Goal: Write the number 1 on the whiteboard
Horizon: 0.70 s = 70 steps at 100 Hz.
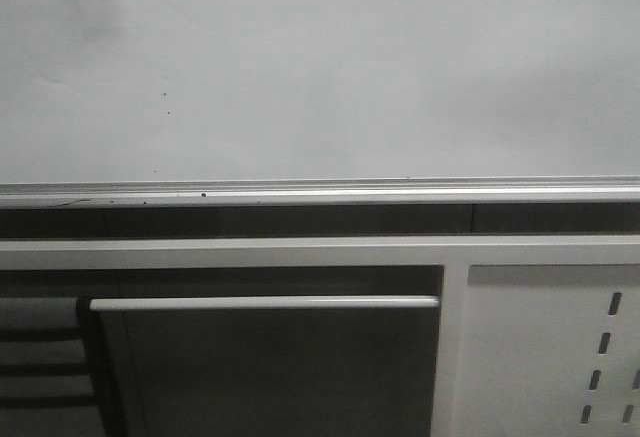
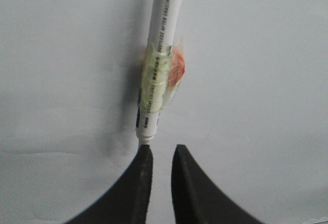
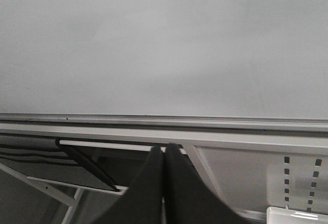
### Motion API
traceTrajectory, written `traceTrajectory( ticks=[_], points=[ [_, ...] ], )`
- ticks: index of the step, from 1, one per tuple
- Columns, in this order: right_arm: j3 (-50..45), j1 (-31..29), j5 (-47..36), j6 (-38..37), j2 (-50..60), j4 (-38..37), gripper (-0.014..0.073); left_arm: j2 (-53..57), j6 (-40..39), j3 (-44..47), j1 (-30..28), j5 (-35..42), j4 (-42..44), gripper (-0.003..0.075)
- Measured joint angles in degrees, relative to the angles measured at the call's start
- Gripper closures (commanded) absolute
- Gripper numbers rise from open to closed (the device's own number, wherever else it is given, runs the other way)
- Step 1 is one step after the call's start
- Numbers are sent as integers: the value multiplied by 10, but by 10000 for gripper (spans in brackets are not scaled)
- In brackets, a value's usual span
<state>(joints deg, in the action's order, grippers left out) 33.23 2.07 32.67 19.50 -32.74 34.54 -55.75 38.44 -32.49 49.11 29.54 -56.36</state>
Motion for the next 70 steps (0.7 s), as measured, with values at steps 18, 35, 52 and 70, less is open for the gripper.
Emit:
traceTrajectory(
  ticks=[18, 35, 52, 70],
  points=[
    [0, 0, 0, 0, 0, -1, 657, -7, 0, -13, 0, 0, 11, 423],
    [0, 0, 0, 0, 0, -2, 657, -34, 20, -38, 0, 16, 23, 423],
    [0, 0, 6, 0, 0, -2, 657, -60, 29, -47, -2, 49, 24, 423],
    [0, 0, 11, 0, 0, -2, 657, -68, 31, -47, -10, 61, 24, 423]
  ],
)
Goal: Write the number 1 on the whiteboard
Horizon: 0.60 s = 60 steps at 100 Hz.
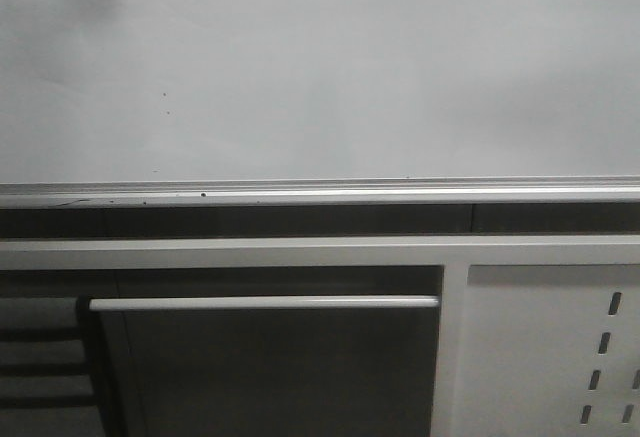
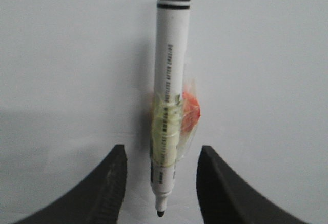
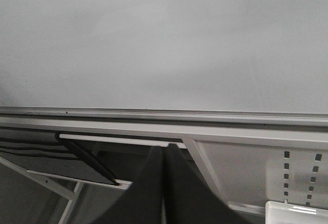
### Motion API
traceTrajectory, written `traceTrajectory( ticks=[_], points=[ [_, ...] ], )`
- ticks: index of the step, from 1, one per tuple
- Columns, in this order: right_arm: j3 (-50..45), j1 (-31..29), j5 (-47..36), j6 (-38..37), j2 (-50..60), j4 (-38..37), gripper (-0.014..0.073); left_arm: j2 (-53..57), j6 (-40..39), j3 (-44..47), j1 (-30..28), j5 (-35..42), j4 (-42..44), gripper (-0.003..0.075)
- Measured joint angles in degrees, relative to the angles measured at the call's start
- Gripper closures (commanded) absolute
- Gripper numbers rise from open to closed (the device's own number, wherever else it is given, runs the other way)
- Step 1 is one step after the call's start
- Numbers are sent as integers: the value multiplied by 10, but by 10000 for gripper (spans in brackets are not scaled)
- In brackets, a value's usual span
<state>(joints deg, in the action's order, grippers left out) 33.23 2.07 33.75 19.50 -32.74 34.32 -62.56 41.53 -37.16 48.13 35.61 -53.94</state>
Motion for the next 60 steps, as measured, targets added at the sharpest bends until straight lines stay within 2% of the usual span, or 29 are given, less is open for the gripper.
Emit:
traceTrajectory(
  ticks=[60],
  points=[
    [0, 0, 0, 0, 0, 0, 657, -28, 0, -37, -25, -9, 10, 428]
  ],
)
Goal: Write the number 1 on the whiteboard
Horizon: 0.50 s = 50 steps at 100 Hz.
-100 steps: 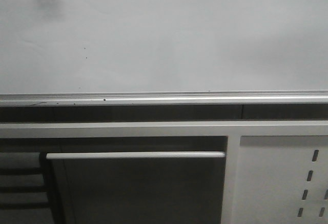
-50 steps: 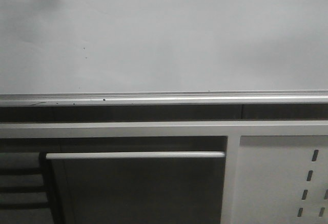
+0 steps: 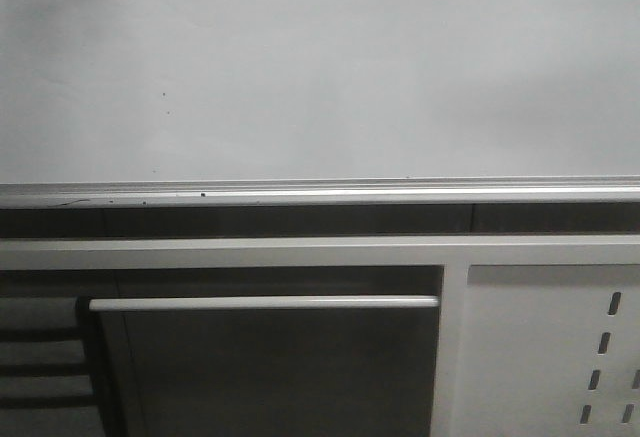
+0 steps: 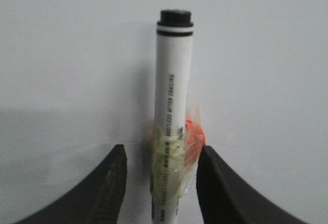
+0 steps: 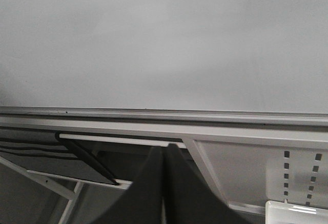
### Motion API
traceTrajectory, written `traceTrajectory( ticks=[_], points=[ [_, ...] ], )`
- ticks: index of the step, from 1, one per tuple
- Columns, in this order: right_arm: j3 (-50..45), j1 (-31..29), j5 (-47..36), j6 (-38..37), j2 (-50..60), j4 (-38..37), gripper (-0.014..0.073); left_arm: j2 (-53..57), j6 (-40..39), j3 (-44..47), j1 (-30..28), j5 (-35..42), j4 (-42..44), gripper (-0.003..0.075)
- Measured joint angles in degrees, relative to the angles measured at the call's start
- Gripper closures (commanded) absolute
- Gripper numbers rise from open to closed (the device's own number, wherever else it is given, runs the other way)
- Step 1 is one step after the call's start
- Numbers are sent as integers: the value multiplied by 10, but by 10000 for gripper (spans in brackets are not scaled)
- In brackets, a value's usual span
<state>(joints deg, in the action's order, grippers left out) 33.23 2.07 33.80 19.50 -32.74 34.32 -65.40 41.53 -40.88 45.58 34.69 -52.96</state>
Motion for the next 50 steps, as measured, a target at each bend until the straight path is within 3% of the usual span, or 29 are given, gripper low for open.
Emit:
traceTrajectory(
  ticks=[9, 32, 50],
  points=[
    [0, 0, 0, 0, 0, 0, 657, 0, 0, -2, -1, 0, 0, 467],
    [0, 0, 0, 0, 0, 0, 657, 0, 0, -3, -1, -12, 8, 698],
    [0, 0, 0, 0, 0, 0, 657, 0, 0, -3, -1, -21, 21, 741]
  ],
)
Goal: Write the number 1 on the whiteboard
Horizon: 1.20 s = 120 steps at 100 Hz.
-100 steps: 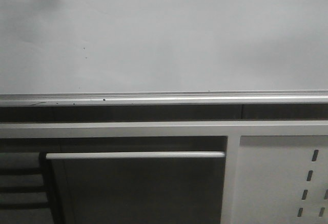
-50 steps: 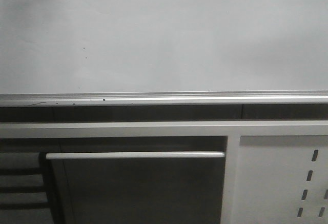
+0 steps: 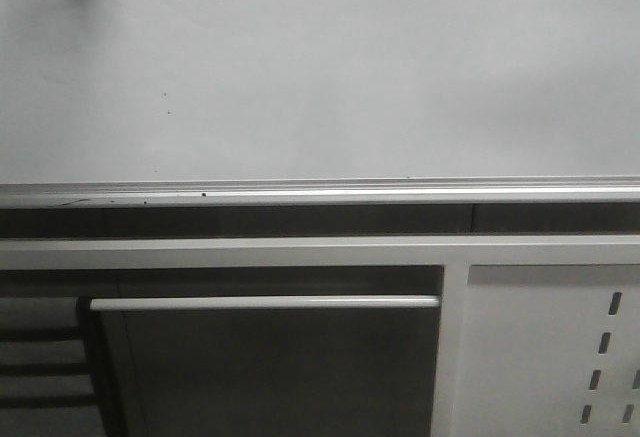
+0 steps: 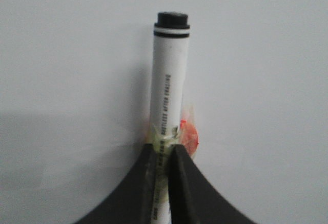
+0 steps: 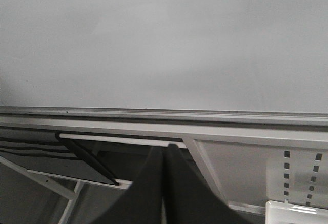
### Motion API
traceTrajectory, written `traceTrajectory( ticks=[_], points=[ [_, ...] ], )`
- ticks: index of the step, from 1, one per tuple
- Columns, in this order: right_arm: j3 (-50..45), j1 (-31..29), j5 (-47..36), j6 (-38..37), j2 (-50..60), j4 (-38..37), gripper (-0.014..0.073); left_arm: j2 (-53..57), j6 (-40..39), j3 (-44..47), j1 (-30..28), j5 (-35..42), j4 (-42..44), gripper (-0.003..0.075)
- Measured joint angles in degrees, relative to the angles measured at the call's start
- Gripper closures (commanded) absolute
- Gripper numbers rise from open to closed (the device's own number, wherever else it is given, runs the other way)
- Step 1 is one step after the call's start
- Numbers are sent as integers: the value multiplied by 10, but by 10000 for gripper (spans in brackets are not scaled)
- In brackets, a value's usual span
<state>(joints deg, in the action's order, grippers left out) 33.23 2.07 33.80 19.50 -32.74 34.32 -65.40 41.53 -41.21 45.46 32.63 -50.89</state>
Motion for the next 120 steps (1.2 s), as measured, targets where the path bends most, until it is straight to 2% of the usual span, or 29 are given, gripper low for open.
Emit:
traceTrajectory(
  ticks=[58, 108, 120],
  points=[
    [0, 0, 0, 0, 0, 0, 657, 0, 0, 0, 0, -14, 6, 741],
    [0, 0, -2, 0, 0, 0, 657, -1, 0, 0, 0, 6, 6, 738],
    [0, 0, -2, 0, 0, 0, 657, -6, 0, 0, 0, 6, 8, 680]
  ],
)
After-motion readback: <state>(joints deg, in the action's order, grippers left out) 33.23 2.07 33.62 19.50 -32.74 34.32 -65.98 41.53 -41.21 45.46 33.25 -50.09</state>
